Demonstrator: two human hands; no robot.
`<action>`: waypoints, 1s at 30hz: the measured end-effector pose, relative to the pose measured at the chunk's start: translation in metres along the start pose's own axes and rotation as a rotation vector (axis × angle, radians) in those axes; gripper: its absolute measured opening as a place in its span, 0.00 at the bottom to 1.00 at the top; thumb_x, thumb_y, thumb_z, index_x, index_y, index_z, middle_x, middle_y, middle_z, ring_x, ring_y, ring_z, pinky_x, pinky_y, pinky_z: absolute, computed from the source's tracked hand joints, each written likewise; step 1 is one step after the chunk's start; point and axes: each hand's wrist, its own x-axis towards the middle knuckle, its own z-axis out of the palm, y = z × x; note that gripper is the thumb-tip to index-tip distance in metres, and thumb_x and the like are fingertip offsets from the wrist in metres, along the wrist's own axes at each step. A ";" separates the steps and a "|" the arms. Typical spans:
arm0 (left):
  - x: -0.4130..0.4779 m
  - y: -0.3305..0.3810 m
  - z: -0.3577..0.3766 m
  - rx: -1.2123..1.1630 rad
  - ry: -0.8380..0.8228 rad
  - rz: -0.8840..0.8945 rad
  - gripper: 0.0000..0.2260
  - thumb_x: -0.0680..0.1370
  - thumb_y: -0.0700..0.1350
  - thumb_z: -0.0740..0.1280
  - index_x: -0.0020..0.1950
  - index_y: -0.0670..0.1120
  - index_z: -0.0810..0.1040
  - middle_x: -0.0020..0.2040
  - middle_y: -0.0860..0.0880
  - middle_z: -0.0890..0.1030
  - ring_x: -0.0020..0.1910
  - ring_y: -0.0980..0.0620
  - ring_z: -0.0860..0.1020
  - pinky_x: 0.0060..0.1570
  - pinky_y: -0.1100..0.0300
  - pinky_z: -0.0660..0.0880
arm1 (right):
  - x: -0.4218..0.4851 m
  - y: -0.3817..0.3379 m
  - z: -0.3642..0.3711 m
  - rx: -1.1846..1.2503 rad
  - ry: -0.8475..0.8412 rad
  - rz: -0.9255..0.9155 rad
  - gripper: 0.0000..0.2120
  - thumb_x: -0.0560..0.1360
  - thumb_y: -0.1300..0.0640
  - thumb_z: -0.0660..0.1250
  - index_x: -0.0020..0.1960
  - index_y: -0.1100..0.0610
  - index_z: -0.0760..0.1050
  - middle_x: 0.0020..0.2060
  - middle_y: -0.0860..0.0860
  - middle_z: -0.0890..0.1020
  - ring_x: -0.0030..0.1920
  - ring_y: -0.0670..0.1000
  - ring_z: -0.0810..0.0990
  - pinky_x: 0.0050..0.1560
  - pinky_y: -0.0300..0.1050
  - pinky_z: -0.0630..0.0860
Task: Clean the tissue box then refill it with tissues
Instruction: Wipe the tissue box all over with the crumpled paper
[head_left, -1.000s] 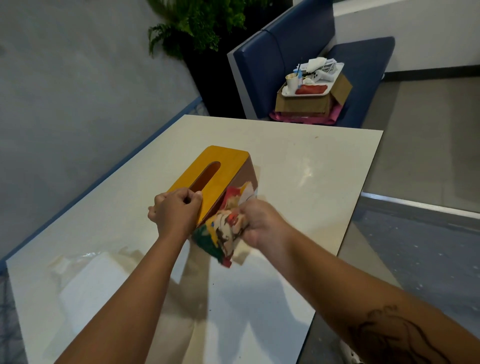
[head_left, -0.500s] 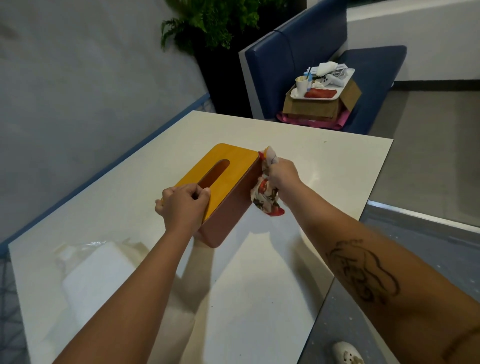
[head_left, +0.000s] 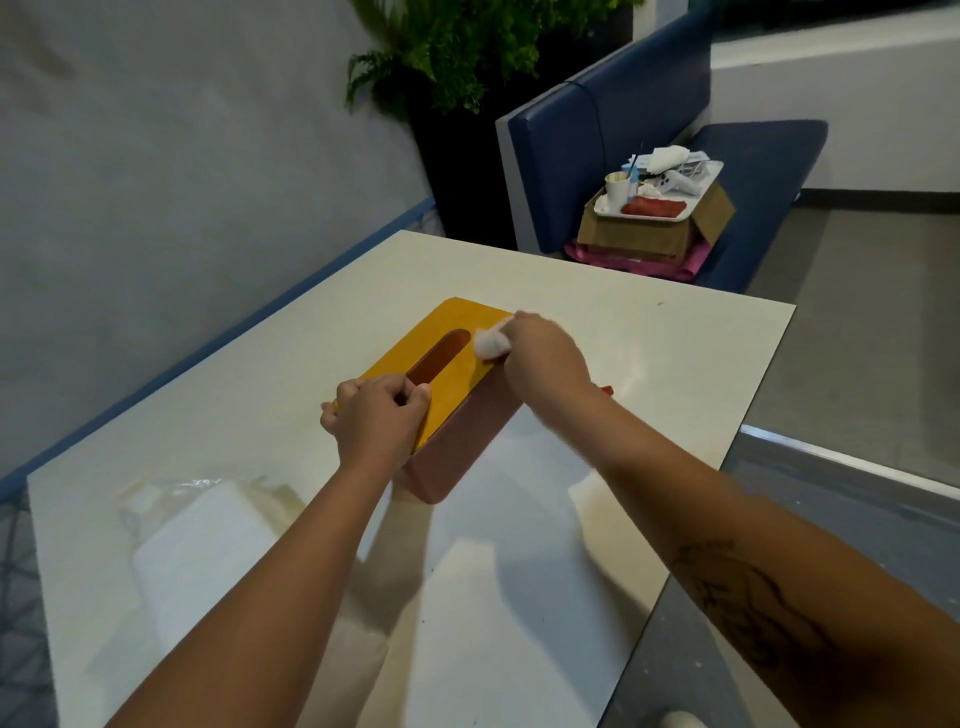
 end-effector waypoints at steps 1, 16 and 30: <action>0.000 0.000 0.000 -0.001 0.001 -0.002 0.12 0.78 0.55 0.60 0.38 0.51 0.73 0.50 0.46 0.77 0.62 0.44 0.69 0.64 0.44 0.60 | 0.002 -0.002 0.004 -0.080 -0.069 0.012 0.16 0.79 0.59 0.60 0.65 0.64 0.70 0.64 0.58 0.73 0.66 0.58 0.70 0.63 0.48 0.67; 0.002 -0.007 0.000 -0.321 0.058 -0.058 0.14 0.80 0.48 0.55 0.48 0.52 0.81 0.54 0.47 0.81 0.61 0.44 0.73 0.69 0.42 0.58 | -0.075 0.005 -0.020 0.927 -0.300 0.032 0.09 0.71 0.72 0.59 0.48 0.71 0.76 0.41 0.61 0.78 0.41 0.56 0.78 0.44 0.46 0.76; -0.067 0.121 -0.024 -0.399 -0.302 0.169 0.27 0.61 0.66 0.66 0.57 0.59 0.74 0.56 0.57 0.78 0.59 0.52 0.74 0.61 0.46 0.71 | -0.078 0.055 -0.084 1.142 -0.256 0.194 0.24 0.61 0.75 0.47 0.55 0.77 0.66 0.51 0.82 0.60 0.55 0.75 0.72 0.39 0.52 0.75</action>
